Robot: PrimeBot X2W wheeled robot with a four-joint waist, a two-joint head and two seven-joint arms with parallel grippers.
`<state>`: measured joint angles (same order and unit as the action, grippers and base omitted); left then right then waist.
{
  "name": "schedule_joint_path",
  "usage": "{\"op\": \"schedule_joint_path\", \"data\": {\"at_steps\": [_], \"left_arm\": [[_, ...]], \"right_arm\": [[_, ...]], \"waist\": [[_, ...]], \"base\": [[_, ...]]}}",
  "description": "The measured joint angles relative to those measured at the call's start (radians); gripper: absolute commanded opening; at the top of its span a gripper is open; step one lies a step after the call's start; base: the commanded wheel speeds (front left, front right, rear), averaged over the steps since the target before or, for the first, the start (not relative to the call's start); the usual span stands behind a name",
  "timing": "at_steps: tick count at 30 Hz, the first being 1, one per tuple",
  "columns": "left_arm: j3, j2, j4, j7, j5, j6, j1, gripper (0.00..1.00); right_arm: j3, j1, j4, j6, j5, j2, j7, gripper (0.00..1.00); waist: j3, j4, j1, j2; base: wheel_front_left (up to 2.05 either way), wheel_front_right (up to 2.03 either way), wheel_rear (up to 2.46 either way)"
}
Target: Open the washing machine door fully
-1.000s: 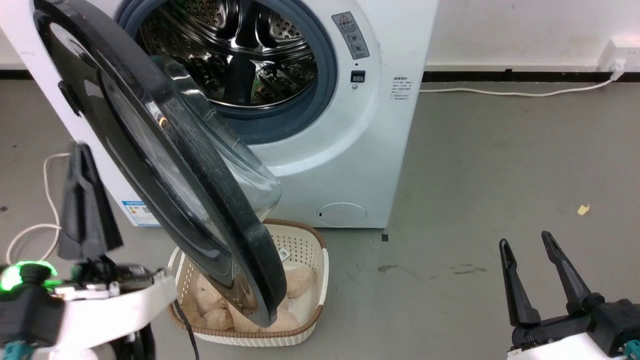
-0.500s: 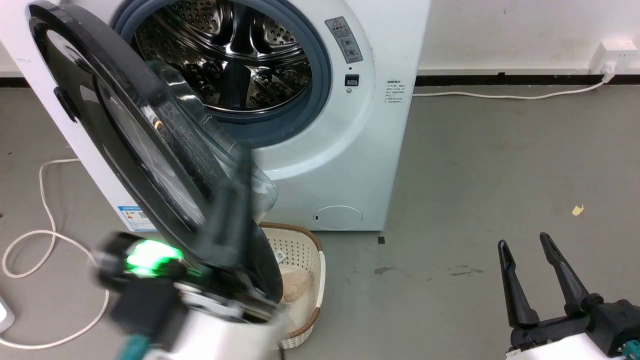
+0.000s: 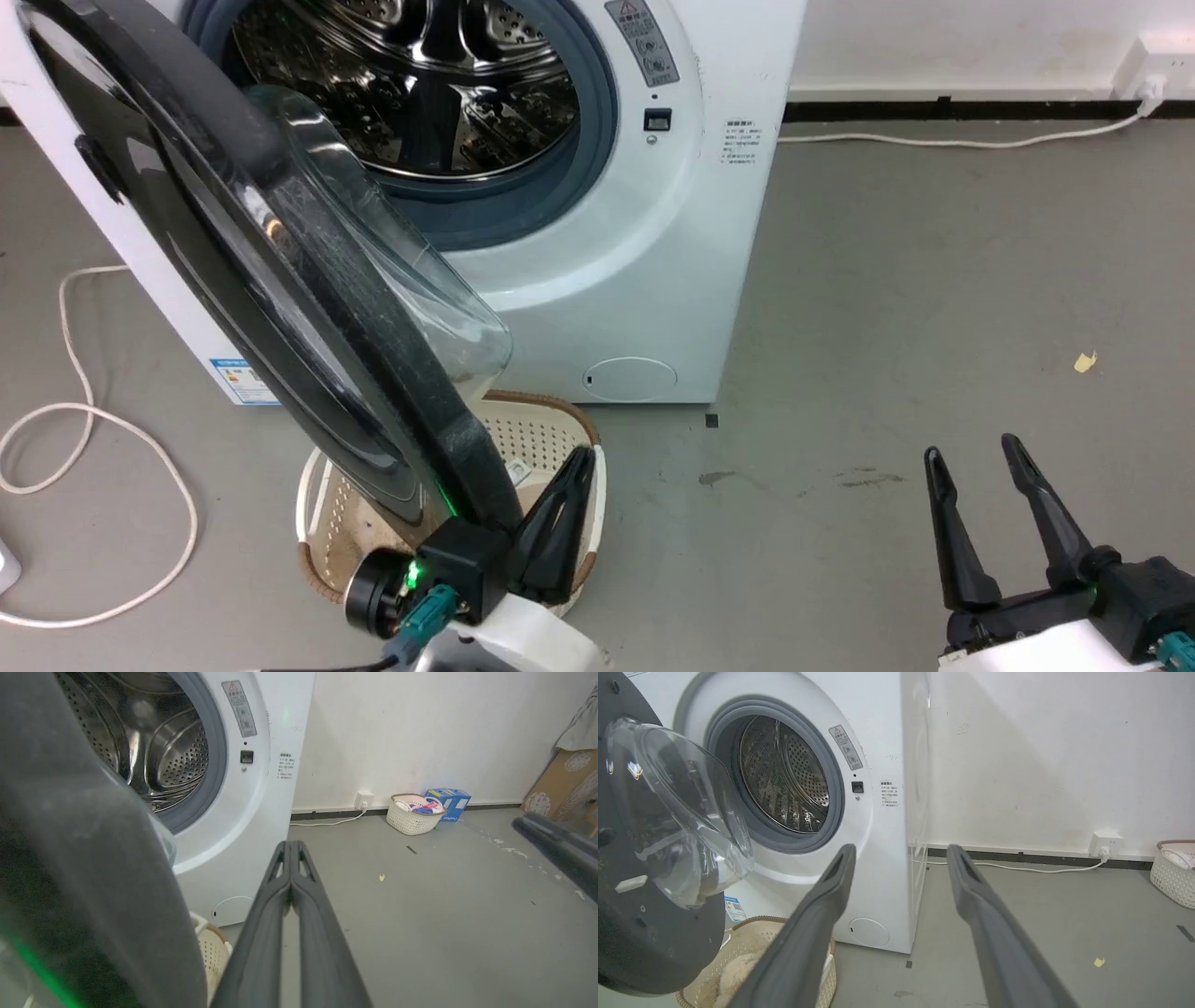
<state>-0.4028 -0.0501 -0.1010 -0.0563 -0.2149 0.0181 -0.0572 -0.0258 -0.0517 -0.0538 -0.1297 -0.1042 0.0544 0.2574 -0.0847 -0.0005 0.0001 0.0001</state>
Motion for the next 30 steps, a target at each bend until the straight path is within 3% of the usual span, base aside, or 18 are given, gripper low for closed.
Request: {"op": "schedule_joint_path", "data": {"at_steps": [5, 16, 30], "left_arm": [[0.037, -0.007, 0.102, -0.014, -0.001, 0.029, -0.002, 0.00], [0.046, -0.009, 0.126, -0.051, -0.019, 0.043, 0.019, 0.00], [0.114, -0.062, 0.086, -0.049, -0.043, 0.102, 0.086, 0.00]], "right_arm": [[0.001, 0.000, 0.005, 0.000, 0.000, 0.000, 0.000, 1.00], [0.007, -0.001, 0.021, 0.000, 0.009, 0.000, 0.000, 1.00], [0.013, -0.013, 0.040, 0.000, 0.020, -0.001, 0.000, 1.00]], "waist": [[-0.012, 0.002, 0.0000, 0.0000], [0.010, 0.069, -0.0001, 0.0000], [0.034, 0.324, -0.0001, 0.0000]], "base": [[0.00, 0.00, 0.00], [0.00, 0.00, 0.00], [0.00, 0.00, 0.00]]}}
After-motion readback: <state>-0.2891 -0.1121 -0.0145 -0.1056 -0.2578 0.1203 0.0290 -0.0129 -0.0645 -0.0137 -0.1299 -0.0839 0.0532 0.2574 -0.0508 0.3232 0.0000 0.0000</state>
